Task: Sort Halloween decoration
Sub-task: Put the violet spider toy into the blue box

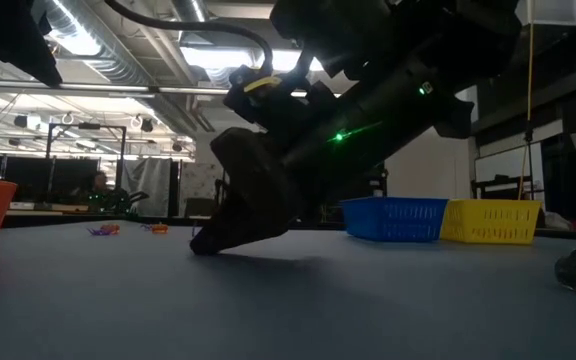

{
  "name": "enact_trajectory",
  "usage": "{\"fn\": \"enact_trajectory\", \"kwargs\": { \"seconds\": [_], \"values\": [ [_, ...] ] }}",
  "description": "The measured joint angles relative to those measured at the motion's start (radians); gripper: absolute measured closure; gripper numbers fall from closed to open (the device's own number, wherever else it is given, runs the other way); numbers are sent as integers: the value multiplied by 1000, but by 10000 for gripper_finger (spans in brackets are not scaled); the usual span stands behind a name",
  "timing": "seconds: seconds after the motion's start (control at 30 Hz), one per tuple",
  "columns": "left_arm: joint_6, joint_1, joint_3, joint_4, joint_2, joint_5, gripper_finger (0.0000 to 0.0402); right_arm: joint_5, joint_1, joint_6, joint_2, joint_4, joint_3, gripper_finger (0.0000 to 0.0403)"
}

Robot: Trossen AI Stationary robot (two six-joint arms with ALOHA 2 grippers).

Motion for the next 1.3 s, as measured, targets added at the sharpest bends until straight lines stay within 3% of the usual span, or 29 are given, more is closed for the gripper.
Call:
{"fn": "enact_trajectory", "kwargs": {
  "seconds": [0.37,0.73,1.07,1.3],
  "values": [
    [0,0,0,0,0,0,269,1,0,0,0,3,-1,396],
    [0,0,0,1,0,-2,269,5,-2,-16,-38,-40,-3,399],
    [38,20,1,1,0,-50,269,26,-38,-119,-285,-432,0,398],
    [139,82,1,3,0,-87,269,61,-135,-162,-450,-709,2,398]
  ]
}}
